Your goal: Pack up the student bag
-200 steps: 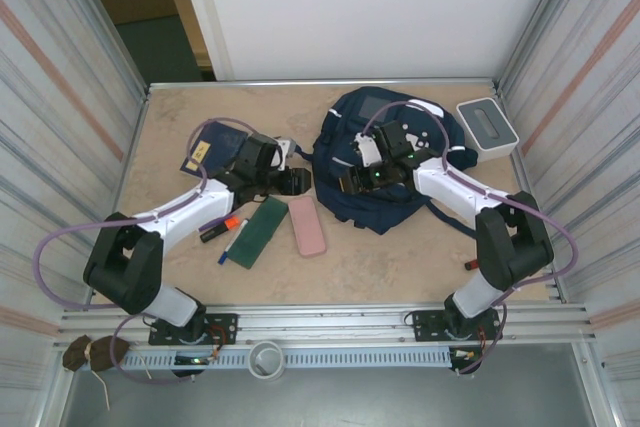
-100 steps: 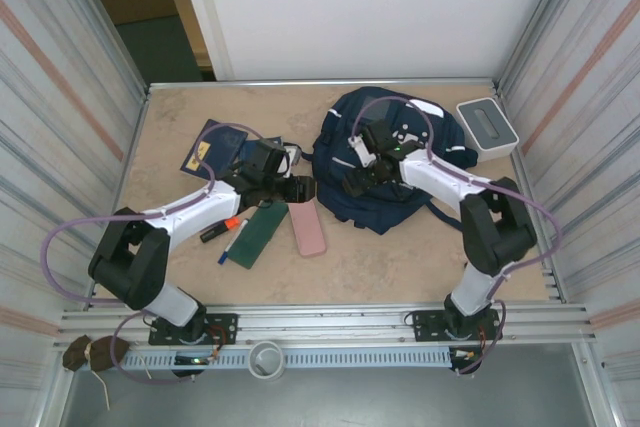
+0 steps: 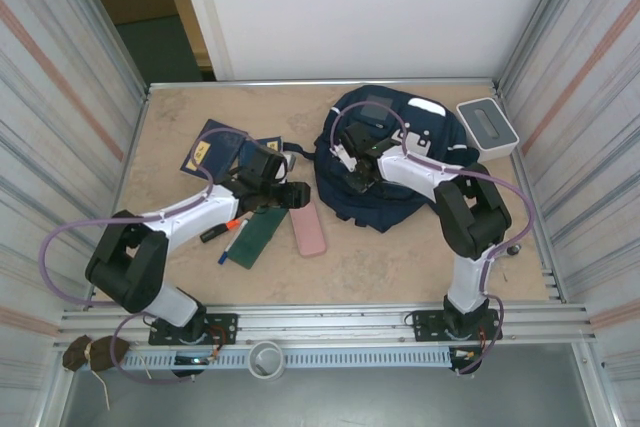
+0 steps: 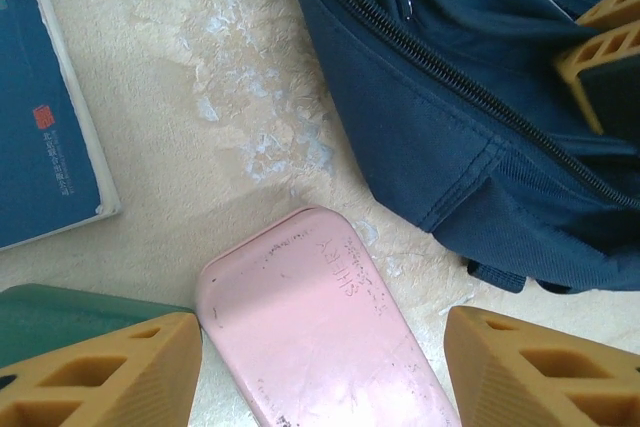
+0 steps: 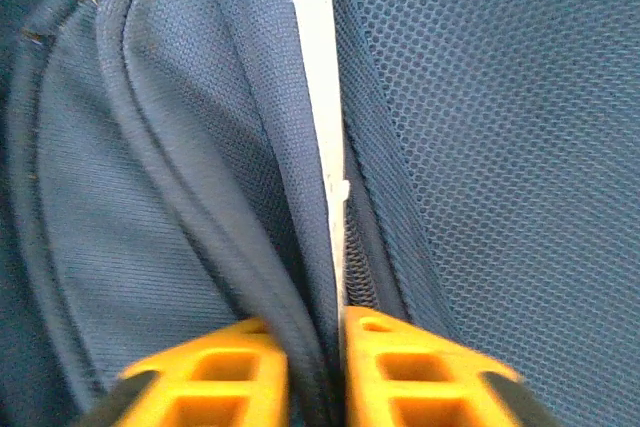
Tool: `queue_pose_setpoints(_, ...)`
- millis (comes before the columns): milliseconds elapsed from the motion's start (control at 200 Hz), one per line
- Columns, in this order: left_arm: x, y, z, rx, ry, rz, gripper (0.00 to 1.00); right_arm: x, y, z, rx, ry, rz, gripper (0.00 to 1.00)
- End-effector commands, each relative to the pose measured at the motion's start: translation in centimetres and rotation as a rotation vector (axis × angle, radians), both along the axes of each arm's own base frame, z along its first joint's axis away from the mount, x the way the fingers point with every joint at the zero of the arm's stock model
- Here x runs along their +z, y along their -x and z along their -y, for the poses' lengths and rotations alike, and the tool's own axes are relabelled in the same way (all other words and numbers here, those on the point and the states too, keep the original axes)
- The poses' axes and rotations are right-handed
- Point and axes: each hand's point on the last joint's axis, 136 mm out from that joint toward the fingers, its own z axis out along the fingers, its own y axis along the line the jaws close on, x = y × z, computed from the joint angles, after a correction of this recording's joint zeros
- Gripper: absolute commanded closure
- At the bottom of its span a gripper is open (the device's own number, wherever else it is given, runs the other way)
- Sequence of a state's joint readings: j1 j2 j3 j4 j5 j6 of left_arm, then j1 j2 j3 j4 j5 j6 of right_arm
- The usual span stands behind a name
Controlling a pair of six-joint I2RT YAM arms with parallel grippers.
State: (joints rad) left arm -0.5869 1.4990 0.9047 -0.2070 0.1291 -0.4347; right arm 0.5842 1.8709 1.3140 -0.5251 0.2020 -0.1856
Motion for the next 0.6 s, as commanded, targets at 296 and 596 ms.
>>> queue_pose_setpoints(296, 5.0, 1.2, 2.4, -0.049, 0.154, 0.046, 0.28, 17.2, -1.4, -0.1, -0.07, -0.305, 0.225, 1.0)
queue_pose_setpoints(596, 5.1, 0.0, 3.7, -0.033, 0.162, 0.051, 0.24, 20.0, -1.8, 0.9, -0.144, -0.451, 0.154, 1.0)
